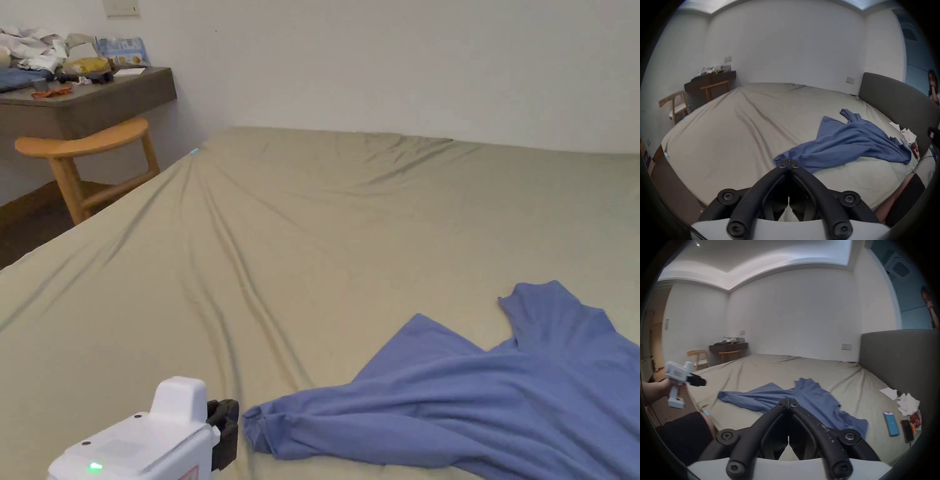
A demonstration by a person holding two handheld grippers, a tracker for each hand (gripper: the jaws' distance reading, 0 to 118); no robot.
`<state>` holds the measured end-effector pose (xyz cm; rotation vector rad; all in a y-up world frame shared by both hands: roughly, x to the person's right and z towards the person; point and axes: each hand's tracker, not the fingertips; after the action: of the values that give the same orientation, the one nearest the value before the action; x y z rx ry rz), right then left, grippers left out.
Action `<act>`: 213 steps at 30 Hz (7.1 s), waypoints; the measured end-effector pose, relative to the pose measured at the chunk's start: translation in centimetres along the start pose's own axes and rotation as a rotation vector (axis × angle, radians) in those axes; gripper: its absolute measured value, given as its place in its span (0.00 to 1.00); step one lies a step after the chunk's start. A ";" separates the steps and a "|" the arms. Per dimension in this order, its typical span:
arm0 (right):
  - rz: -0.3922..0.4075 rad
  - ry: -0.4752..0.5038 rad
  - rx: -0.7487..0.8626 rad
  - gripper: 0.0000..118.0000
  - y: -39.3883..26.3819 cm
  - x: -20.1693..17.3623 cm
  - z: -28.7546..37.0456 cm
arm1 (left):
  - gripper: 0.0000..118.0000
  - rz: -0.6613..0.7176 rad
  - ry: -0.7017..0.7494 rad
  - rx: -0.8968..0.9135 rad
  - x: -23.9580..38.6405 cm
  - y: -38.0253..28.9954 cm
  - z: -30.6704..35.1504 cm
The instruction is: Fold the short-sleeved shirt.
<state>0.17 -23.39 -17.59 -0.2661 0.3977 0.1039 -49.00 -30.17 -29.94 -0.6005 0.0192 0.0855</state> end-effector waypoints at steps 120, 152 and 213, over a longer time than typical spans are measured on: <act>-0.113 -0.223 0.229 0.02 15.2 31.3 -17.7 | 0.04 -0.029 -0.045 0.370 10.4 25.7 -11.9; -0.190 -0.281 -0.353 0.32 -13.7 18.4 -1.6 | 0.68 -0.168 -0.066 -0.046 6.3 -3.5 -2.2; -0.276 -0.208 -0.457 0.06 -14.0 20.7 -4.0 | 0.00 -0.153 -0.167 -0.140 8.5 -3.3 0.5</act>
<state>19.78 -36.89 -25.98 -0.7513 0.1223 -0.0507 -40.25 -31.93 -28.03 -0.7308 -0.1958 -0.0115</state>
